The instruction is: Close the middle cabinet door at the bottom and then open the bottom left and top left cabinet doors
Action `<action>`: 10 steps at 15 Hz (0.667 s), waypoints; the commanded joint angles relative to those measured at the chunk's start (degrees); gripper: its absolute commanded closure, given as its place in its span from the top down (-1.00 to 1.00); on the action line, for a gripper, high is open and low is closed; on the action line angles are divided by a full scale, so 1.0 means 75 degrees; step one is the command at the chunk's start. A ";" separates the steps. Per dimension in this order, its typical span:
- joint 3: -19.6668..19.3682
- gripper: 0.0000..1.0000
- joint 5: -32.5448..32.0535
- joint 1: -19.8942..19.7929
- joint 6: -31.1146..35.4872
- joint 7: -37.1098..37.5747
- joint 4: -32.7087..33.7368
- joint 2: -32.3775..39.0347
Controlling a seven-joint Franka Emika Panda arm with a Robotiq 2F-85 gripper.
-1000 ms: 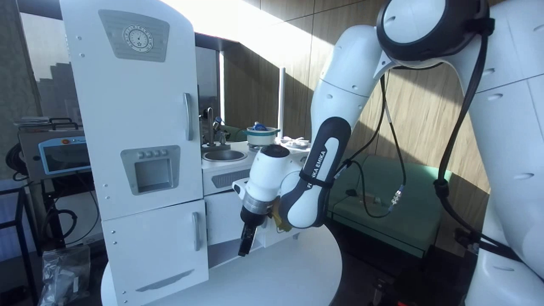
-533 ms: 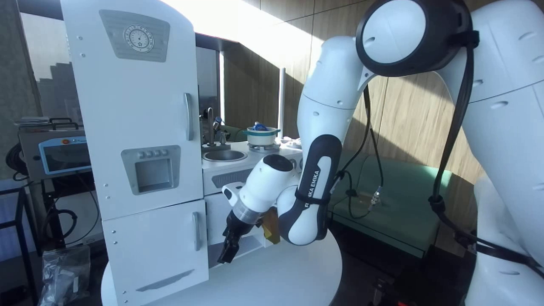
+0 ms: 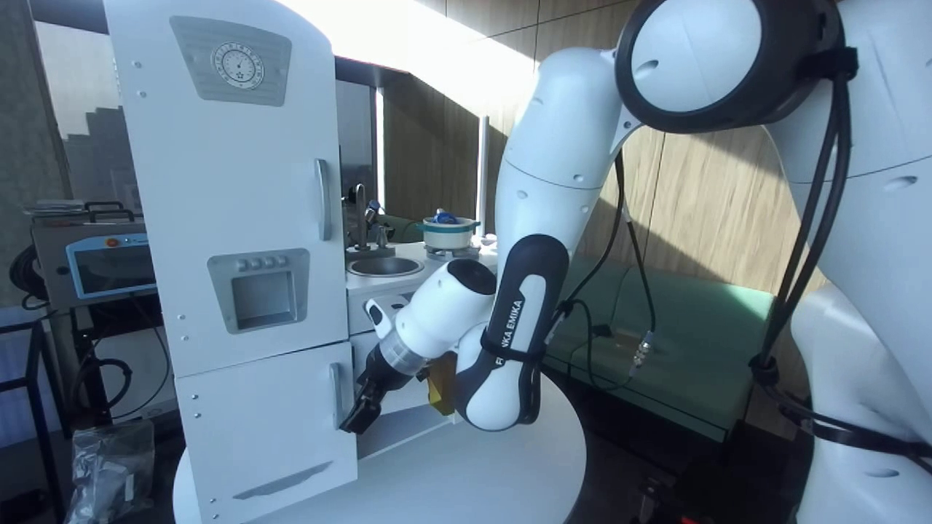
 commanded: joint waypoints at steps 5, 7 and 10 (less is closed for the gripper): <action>-0.0989 1.00 0.1369 0.1458 0.1252 -0.0783 -0.0353 0.0382; -0.1141 1.00 0.2008 0.1724 0.1469 -0.0797 -0.0452 0.0418; 0.0386 1.00 0.3239 0.0646 0.1322 -0.2150 -0.0555 0.0106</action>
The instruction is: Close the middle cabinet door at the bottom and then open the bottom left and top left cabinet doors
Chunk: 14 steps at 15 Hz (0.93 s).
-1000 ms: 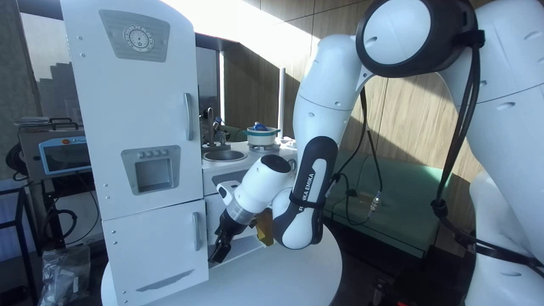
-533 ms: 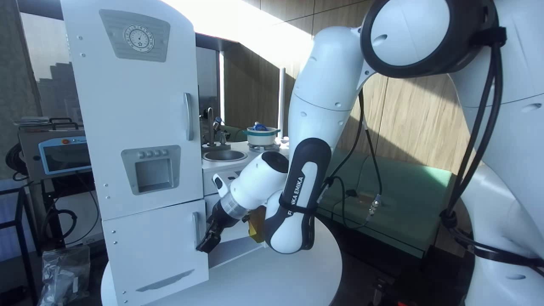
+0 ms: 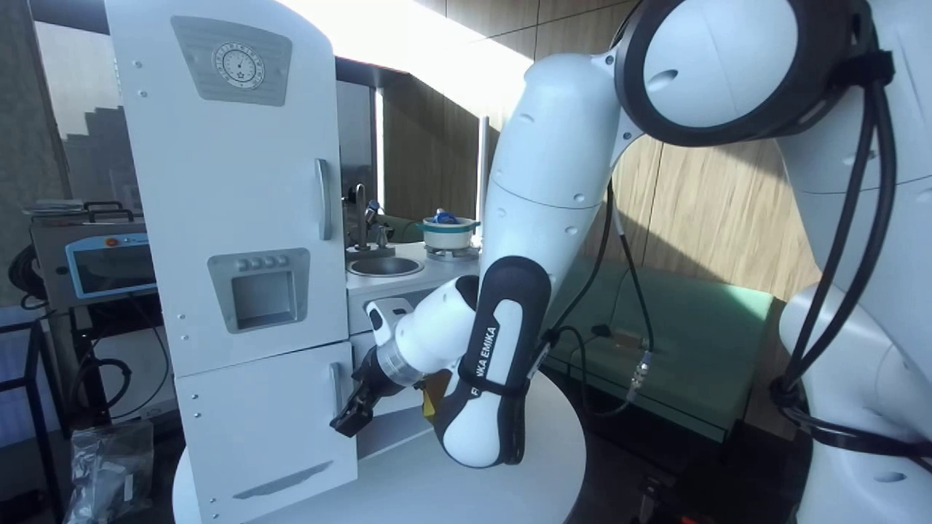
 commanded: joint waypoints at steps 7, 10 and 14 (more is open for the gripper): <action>0.1846 1.00 0.1516 -0.1239 0.0260 -0.1737 0.0092 -0.0081; 0.2085 1.00 0.1694 -0.1396 0.0158 -0.1809 0.0331 -0.0057; 0.2114 1.00 0.2075 -0.1308 -0.0008 -0.2035 0.0656 0.0033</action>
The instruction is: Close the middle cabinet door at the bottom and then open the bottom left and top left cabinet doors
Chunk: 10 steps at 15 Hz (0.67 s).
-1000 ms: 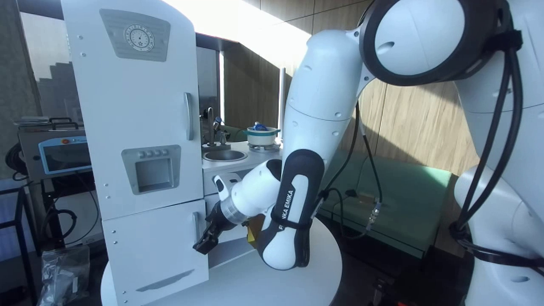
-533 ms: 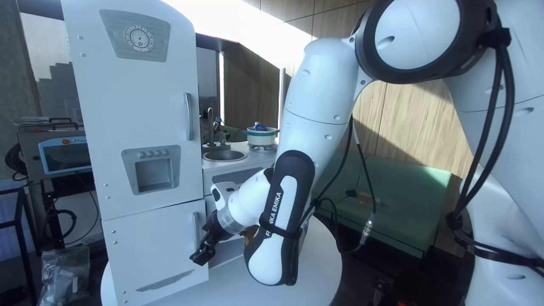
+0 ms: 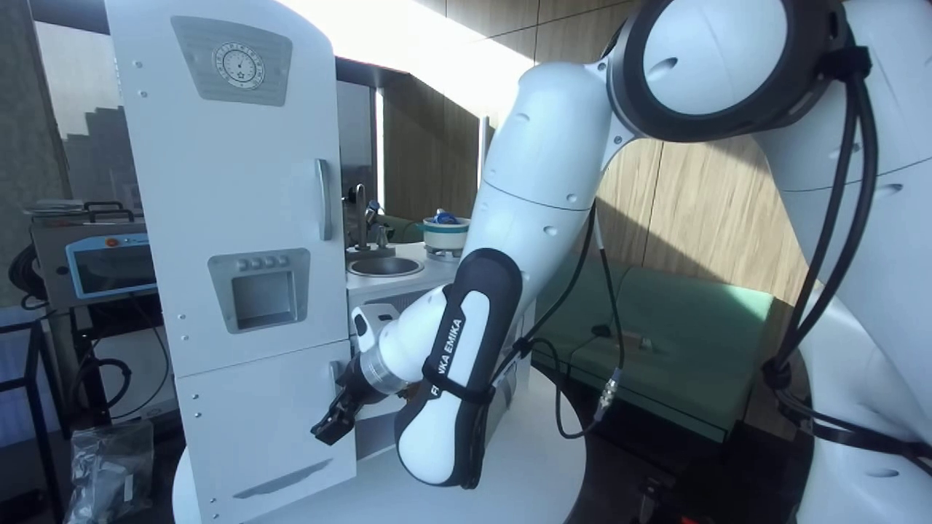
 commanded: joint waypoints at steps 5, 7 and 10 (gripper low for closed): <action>-0.0002 1.00 0.0880 0.0057 -0.0589 -0.0463 0.0409 0.0053; -0.0046 1.00 0.0885 0.0022 -0.1063 -0.0320 0.0307 -0.0026; -0.0315 1.00 0.0836 0.0131 -0.1015 -0.0300 0.0324 0.0024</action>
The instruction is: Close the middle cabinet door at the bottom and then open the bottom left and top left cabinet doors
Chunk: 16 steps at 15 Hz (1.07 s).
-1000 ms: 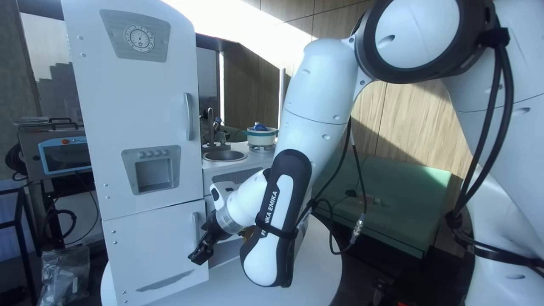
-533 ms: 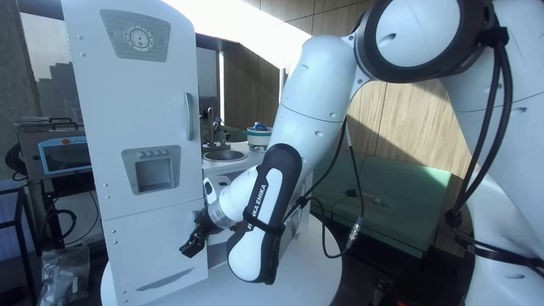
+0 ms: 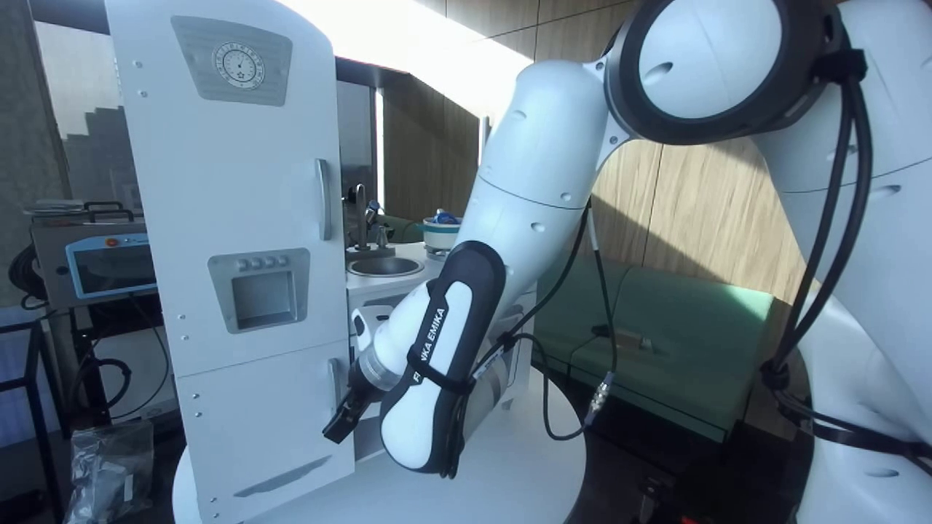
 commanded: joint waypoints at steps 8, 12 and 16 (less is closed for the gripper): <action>-0.0305 1.00 -0.0045 0.0094 -0.0101 -0.0050 0.0498 0.0147; -0.0268 1.00 -0.0233 0.0127 -0.0340 -0.0007 0.0726 0.0261; 0.0042 1.00 -0.0957 -0.0202 -0.0565 0.0057 0.0794 0.0264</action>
